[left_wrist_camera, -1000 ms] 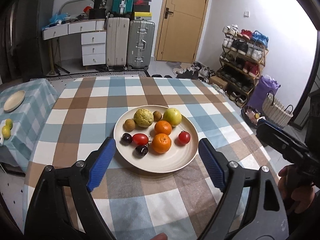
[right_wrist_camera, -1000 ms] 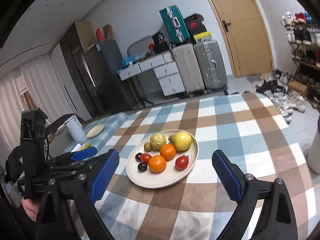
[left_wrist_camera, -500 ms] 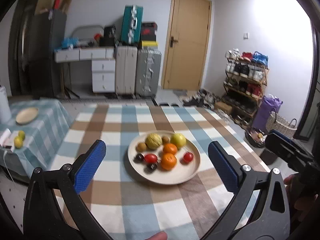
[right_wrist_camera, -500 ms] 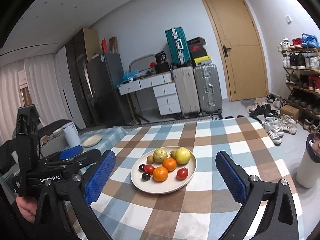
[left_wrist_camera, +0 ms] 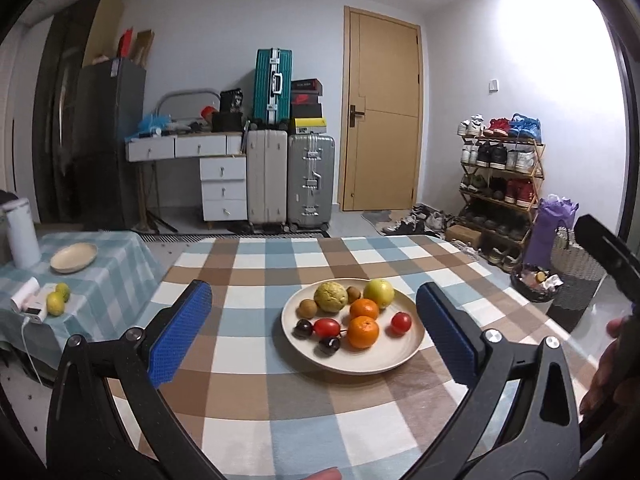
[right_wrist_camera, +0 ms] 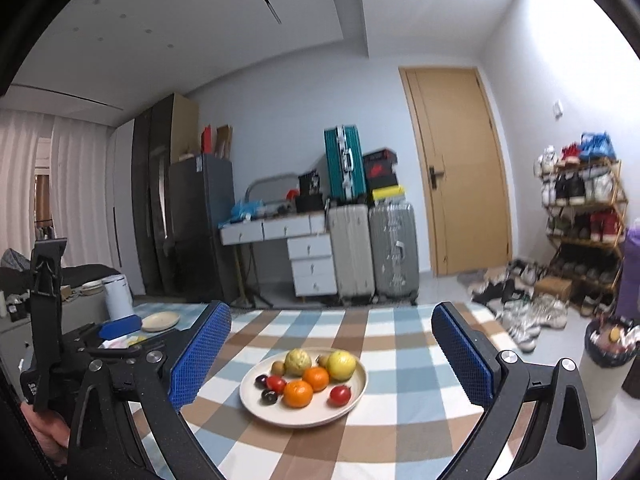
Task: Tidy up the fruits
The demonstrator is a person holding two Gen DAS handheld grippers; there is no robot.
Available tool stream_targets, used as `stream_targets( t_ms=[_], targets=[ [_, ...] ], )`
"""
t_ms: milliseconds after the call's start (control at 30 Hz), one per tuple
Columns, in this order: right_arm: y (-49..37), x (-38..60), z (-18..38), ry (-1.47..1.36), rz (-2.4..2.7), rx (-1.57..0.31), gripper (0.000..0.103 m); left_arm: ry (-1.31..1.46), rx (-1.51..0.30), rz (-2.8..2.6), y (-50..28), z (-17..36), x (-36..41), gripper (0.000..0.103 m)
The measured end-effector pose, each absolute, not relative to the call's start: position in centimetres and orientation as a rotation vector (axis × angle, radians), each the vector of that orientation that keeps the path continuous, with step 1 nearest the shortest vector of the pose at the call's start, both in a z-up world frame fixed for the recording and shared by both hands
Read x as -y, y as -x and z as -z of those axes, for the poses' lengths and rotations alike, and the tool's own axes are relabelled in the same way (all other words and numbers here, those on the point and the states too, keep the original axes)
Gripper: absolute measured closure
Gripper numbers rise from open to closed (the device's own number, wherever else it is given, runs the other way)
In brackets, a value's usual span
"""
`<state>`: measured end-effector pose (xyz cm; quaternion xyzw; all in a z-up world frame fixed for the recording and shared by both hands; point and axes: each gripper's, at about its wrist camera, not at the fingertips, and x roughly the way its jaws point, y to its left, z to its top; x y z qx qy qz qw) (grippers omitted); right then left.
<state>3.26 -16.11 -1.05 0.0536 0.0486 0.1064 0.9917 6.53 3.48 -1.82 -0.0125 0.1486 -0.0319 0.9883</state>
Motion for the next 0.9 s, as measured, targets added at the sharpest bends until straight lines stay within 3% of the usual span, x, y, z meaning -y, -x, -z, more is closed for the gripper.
stream_targets(
  t_ms=[900],
  targets=[
    [-3.4,15.0,5.4,0.012,-0.197,-0.154,0.0,0.029,-0.334,0.063,-9.1,8.0,-3.1,0.001]
  ],
)
